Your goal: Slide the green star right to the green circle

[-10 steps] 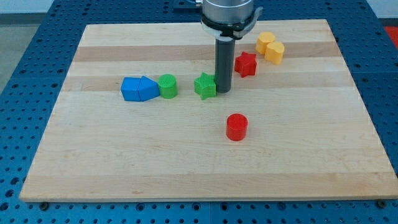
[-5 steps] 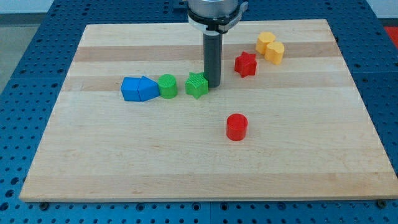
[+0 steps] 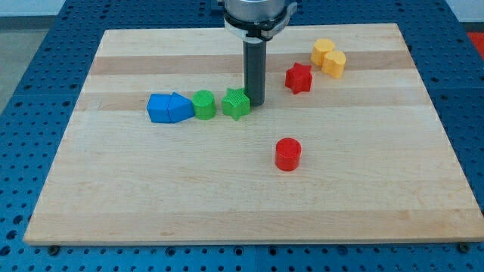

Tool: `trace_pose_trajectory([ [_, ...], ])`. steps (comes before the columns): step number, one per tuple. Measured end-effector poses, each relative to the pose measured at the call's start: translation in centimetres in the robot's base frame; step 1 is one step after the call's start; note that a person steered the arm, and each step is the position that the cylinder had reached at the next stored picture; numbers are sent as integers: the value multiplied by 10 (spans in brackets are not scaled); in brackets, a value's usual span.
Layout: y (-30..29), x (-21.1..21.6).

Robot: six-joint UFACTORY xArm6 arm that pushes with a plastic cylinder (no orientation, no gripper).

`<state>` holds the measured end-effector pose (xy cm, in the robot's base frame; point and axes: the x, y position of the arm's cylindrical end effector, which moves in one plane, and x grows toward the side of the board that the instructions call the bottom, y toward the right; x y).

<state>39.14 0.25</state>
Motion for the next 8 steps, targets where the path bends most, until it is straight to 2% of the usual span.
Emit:
trace_pose_trajectory([
  [7,-9,6],
  [8,8,6],
])
